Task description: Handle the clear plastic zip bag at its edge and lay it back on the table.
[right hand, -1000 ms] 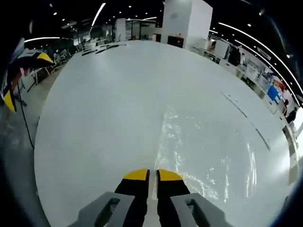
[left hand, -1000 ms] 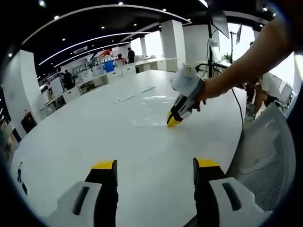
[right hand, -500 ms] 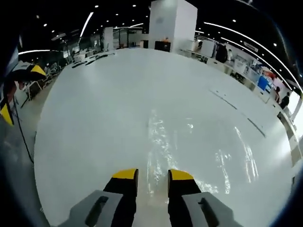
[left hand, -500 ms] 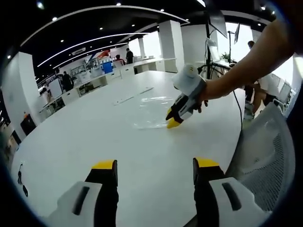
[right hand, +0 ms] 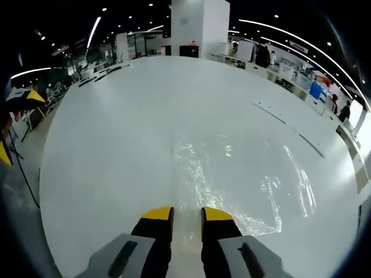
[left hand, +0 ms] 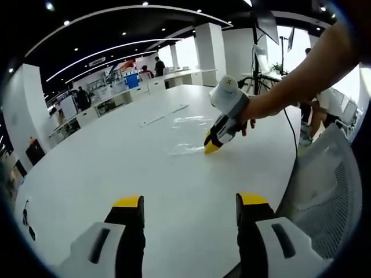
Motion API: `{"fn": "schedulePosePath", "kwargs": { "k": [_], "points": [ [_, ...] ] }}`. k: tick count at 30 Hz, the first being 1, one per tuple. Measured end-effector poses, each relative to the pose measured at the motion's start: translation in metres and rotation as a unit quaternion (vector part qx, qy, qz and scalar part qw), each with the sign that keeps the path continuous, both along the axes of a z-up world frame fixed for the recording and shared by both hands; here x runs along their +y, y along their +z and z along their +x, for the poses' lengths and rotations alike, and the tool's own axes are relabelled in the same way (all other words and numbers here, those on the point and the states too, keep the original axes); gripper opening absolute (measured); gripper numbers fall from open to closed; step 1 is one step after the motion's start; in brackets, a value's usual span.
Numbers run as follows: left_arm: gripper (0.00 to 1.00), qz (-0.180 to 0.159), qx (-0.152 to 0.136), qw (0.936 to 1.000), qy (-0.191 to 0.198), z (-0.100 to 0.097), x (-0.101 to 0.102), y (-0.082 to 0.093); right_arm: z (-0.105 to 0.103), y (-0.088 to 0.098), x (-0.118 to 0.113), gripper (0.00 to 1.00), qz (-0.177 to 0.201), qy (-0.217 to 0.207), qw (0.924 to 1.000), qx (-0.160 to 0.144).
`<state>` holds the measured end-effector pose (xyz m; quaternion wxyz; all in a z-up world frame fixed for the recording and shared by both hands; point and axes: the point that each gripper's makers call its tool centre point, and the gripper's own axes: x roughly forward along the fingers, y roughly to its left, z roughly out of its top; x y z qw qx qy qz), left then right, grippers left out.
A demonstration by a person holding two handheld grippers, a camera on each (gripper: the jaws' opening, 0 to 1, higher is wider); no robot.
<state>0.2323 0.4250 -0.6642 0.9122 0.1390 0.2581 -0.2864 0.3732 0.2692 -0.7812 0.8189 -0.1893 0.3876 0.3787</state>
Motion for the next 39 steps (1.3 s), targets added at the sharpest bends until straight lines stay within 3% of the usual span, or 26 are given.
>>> {"fn": "schedulePosePath", "kwargs": {
  "k": [5,11,17,39],
  "points": [
    [0.62,0.003,0.0,1.0,-0.005,-0.001,-0.005,0.001,-0.005,0.0,0.0,0.0,-0.015,0.023,0.9996,-0.007],
    [0.61,0.005,0.001,0.9999,-0.011,-0.001,-0.009,0.002,-0.009,0.0,-0.001,0.0,-0.015,0.031,0.9994,-0.003],
    [0.61,0.006,0.0,0.9999,-0.012,0.0,-0.008,0.003,-0.014,0.001,-0.004,0.0,-0.019,0.066,0.9976,-0.008],
    [0.6,0.01,0.002,0.9995,-0.028,0.004,-0.017,0.0,-0.019,0.029,0.006,0.0,-0.007,0.155,0.987,-0.045]
  ]
}}
